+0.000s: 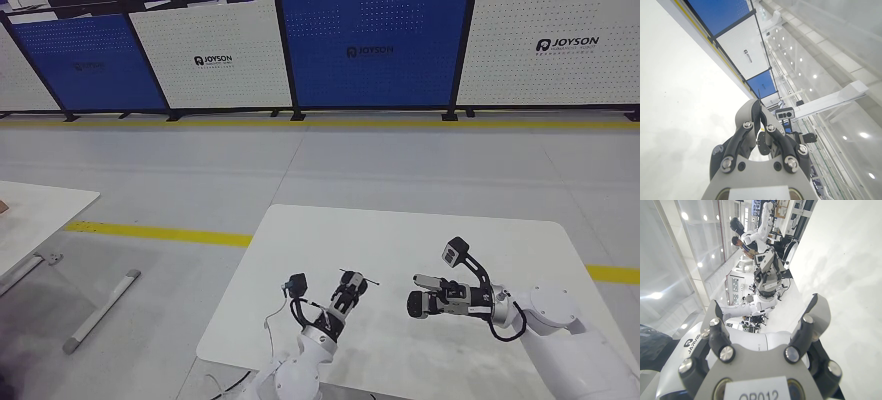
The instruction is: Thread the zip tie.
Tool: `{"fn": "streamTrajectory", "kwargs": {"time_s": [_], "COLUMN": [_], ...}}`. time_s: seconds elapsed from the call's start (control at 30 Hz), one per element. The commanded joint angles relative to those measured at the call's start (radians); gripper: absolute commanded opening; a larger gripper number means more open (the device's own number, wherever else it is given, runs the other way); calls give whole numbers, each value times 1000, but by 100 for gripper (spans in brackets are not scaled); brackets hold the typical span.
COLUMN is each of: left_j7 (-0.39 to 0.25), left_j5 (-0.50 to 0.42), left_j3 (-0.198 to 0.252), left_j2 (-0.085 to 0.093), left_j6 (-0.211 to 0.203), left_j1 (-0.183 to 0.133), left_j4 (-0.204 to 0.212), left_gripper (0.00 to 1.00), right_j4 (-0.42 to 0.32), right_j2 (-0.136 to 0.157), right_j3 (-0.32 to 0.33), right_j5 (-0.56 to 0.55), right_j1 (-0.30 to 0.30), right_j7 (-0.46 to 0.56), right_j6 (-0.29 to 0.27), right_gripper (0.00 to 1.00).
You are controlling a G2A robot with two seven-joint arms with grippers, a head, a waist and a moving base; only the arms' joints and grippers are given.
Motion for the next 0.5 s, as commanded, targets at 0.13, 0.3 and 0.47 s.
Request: {"fn": "streamTrajectory", "kwargs": {"time_s": [0.13, 0.3, 0.47], "left_j7": [-29, -29, -29], "left_j5": [-9, -9, -9], "left_j3": [-23, -23, -23], "left_j2": [4, 4, 4], "left_j6": [-6, -6, -6], "left_j1": [8, 8, 8], "left_j4": [-9, -9, -9], "left_gripper": [0, 0, 0], "right_j4": [0, -39, -89], "right_j2": [0, 7, 51], "right_j3": [0, 11, 110], "right_j5": [0, -37, -169], "right_j1": [0, -6, 3], "right_j7": [0, 0, 96], "right_j6": [0, 15, 63], "right_gripper": [100, 100, 100]}}
